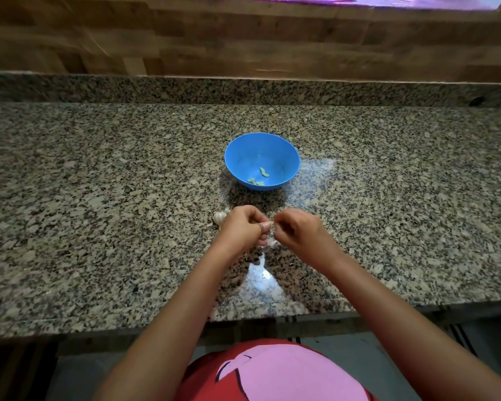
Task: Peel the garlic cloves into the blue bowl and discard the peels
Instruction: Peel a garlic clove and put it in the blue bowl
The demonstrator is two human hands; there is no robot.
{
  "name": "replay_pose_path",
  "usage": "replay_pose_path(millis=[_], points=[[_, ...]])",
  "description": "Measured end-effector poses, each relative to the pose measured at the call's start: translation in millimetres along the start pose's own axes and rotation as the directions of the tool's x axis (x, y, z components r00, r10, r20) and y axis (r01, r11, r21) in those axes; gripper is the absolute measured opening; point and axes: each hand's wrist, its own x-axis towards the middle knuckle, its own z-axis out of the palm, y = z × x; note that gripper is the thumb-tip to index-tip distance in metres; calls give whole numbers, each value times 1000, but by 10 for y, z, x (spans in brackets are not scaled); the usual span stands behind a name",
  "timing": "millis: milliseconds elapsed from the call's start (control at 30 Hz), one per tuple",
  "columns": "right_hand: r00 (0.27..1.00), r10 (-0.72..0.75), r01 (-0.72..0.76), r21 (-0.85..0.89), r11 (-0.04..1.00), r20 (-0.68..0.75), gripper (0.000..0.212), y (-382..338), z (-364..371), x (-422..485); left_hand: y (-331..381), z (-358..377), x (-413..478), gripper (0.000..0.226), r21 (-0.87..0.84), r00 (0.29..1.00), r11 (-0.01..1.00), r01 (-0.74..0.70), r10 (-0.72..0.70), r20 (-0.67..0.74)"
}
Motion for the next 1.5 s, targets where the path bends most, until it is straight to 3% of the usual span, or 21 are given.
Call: replay_pose_path(millis=[100,200,300,367,433,467,533,667,800,900,1000,1167,1333,1500], points=[[987,151,-143,126,982,-56,9,-51,36,-6,34,-11,-15,12,-31,1000,999,-10,10,20],[919,390,-342,383,858,-55,11,-90,77,18,49,-19,-20,13,-89,999,995,-38,41,28],[831,555,-444,639,628,32,11,-124,81,46,48,-32,-13,15,-82,994,991,-106,106,5],[767,629,-469,781,412,129,16,-163,88,72,43,-24,-21,16,-89,988,984,-152,153,3],[714,656,-448,879,162,243,24,-204,78,100,36,-12,-34,14,-189,988,971,-148,152,10],[708,652,-438,893,103,271,24,-214,69,105,30,-9,-41,12,-251,990,959,-134,142,15],[736,623,-452,877,161,264,17,-212,60,81,4,-10,-47,6,-300,990,945,-129,139,11],[784,606,-475,759,446,135,11,-174,44,41,-53,-14,-50,4,-227,985,959,-171,169,-29],[805,584,-534,560,633,107,10,-176,96,54,-13,10,-64,8,-502,999,864,-44,36,-25],[824,554,-552,391,737,119,11,-159,148,23,-12,-16,-67,6,-576,999,817,34,-30,16],[819,562,-557,397,730,115,24,-142,119,29,-51,-47,-68,7,-572,998,817,67,-58,35],[845,533,-466,545,697,41,18,-199,73,92,-100,-20,-68,9,-527,997,847,67,-73,10],[853,519,-442,590,676,45,9,-206,78,101,-103,-21,-50,10,-366,998,930,-29,10,-54],[819,567,-431,749,504,90,6,-195,81,108,-67,-21,-49,13,-382,998,923,-38,20,-52]])
